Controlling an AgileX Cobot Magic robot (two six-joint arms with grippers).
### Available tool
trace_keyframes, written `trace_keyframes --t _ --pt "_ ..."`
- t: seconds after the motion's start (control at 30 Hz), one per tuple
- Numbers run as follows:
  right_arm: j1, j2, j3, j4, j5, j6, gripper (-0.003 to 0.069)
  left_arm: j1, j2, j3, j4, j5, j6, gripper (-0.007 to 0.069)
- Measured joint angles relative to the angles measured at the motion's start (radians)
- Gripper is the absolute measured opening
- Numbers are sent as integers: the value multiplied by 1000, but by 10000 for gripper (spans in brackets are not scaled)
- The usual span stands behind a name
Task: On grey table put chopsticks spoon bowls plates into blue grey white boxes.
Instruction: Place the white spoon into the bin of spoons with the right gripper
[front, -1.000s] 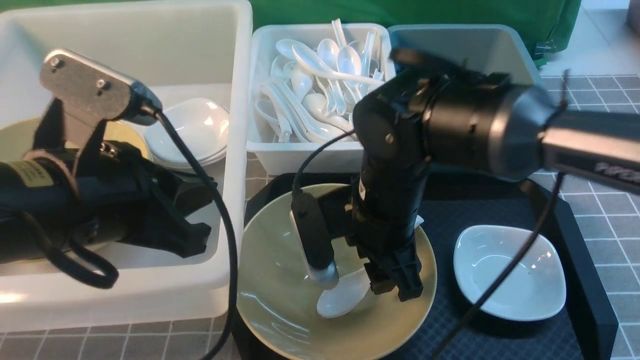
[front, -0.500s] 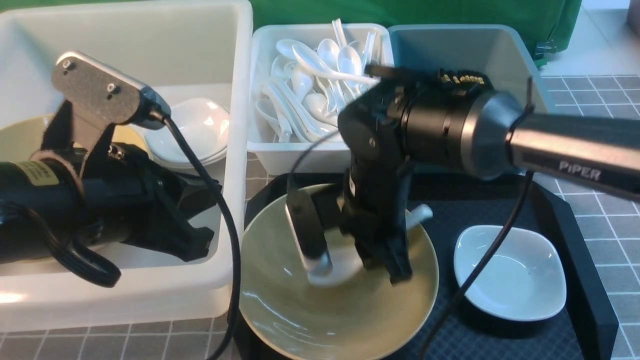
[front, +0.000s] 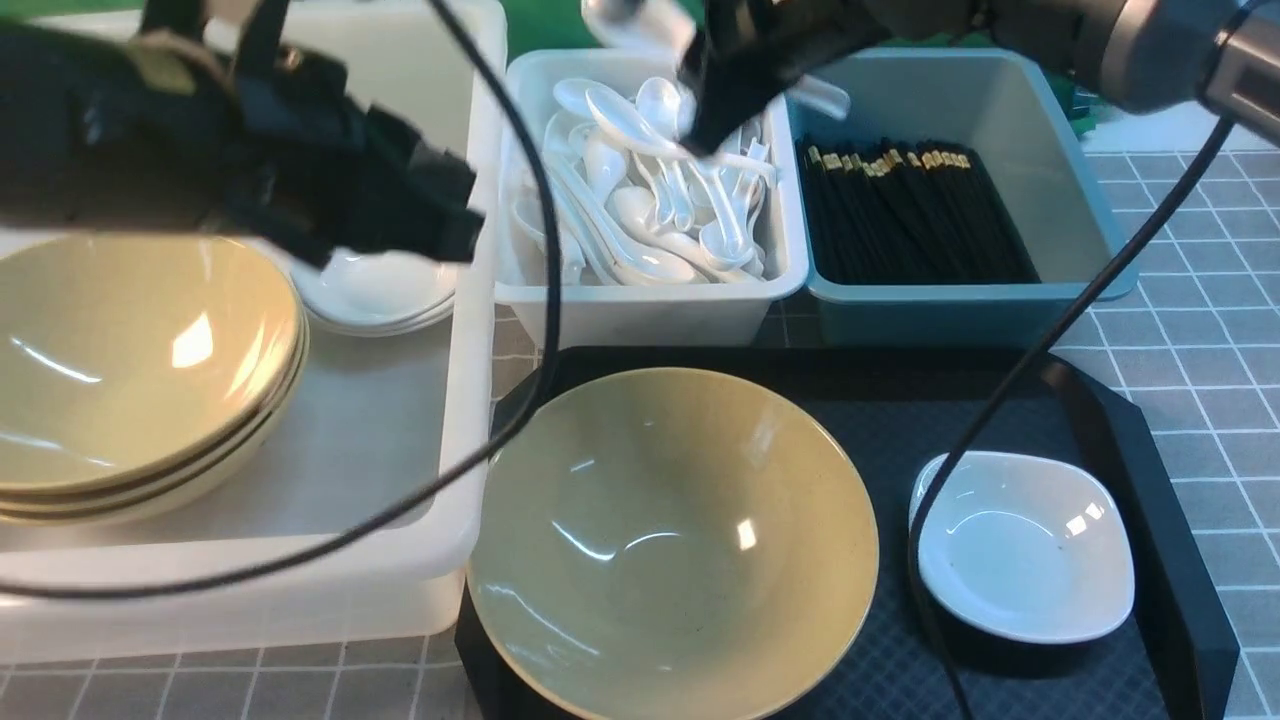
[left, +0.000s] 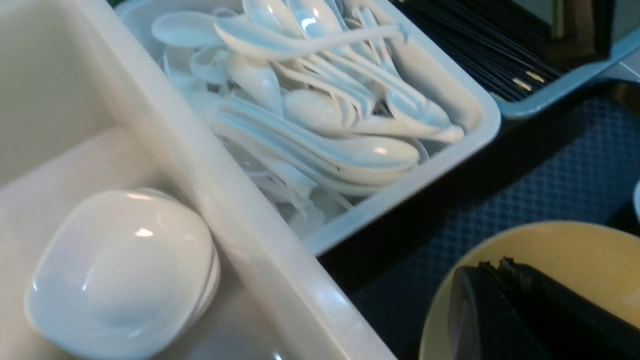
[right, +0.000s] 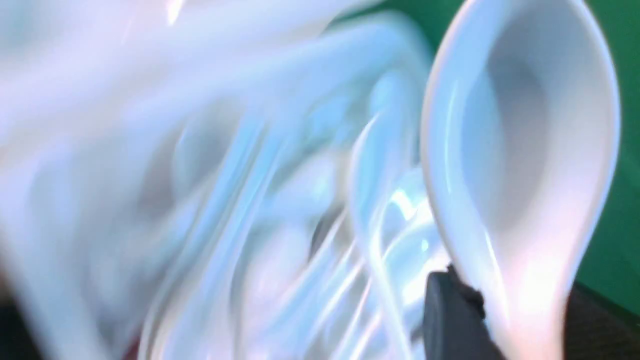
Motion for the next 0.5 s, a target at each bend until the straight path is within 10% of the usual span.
trace_keyframes --t 0.27,0.5 --pt "-18 150 -2 0 -285 199 253 0 43 -11 6 33 -1 -11" --pt "-19 205 -9 0 -303 276 541 0 43 -11 58 54 -3 -11"
